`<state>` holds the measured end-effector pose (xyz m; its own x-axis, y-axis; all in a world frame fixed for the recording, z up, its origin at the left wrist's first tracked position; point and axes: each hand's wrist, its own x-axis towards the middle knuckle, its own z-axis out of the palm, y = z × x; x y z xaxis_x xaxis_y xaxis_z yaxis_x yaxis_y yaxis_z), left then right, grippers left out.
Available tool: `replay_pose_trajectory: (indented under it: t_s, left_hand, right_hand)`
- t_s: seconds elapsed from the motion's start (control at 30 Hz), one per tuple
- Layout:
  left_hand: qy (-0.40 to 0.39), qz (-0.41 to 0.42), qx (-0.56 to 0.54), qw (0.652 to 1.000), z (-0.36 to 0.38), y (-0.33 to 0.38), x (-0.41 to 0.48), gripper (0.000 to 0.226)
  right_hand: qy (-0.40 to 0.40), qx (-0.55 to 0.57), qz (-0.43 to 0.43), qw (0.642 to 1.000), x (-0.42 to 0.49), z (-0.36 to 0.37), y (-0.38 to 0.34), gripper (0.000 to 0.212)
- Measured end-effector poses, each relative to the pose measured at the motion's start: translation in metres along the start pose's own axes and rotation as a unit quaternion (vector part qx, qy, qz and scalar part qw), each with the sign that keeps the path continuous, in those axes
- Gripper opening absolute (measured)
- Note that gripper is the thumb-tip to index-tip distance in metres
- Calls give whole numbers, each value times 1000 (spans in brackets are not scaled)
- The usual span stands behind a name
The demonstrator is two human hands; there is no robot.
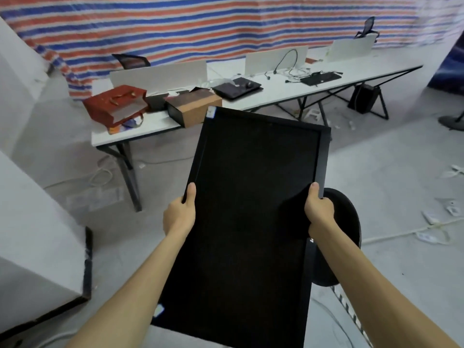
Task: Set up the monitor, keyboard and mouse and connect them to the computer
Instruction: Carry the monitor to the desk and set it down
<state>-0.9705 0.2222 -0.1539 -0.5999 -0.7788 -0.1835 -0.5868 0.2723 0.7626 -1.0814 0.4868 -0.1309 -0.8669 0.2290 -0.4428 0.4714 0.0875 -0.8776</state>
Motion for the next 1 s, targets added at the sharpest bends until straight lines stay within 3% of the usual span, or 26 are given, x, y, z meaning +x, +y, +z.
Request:
replay_pose_trajectory:
  t_s: [0.37,0.43,0.53,0.6,0.77,0.9,1.0]
  left_hand:
    - [-62,57,-2,996,159,173,126,83]
    - [-71,48,3,996,199,209,152,91]
    - [-75,29,-15,997,252,252,189,124]
    - [-79,22,-22,996,271,267,206,130]
    - [-97,8,-39,995,331,339,250,108]
    - [-116,6,-24,993,376,377,291,61]
    - [-127,8,-22,992,419,411,338,58]
  right_hand:
    - [79,32,6,996,207,-15,-110,77]
    - [83,41,7,996,260,-15,-131,77]
    - [83,43,12,996,324,-17,-164,76]
    - [83,42,1,996,354,-16,-178,75]
    - [81,33,-1,996,449,-13,-234,77]
    - [79,29,6,996,519,-3,-263,79]
    - [82,21,5,996,582,15,-291,78]
